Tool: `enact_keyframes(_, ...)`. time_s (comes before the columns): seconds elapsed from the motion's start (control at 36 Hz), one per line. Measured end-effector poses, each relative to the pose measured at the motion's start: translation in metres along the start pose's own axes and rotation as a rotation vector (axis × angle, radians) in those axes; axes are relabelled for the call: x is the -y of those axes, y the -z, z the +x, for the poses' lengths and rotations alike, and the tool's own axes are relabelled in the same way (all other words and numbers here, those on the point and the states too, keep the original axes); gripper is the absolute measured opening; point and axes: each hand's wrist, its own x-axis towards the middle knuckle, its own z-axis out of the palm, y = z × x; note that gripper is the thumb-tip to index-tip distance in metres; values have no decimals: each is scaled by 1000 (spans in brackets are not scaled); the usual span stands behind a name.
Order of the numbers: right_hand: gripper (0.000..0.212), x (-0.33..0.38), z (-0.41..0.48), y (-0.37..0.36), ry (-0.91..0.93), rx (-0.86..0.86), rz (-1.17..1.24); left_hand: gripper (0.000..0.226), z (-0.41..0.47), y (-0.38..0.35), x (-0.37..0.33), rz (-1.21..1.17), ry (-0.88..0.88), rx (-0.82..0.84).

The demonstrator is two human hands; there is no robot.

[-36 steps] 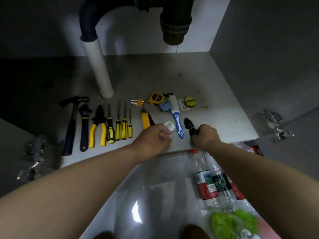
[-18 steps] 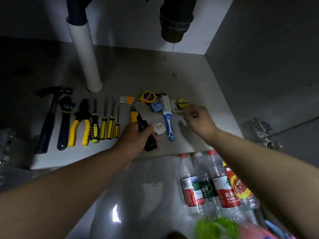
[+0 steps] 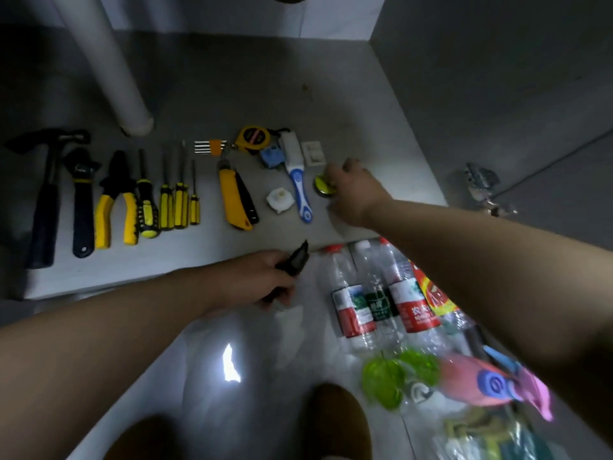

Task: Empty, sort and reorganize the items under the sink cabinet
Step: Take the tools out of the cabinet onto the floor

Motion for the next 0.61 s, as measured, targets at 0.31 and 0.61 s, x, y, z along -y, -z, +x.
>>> enact_keyframes(0.31,58,-3,-23,-9,-9,-117,36,14,5,-17,7,177,-85,28)
enact_keyframes(0.61,49,-3,-30,-14,44,-76,192,22,8,-11,15,277,-18,67)
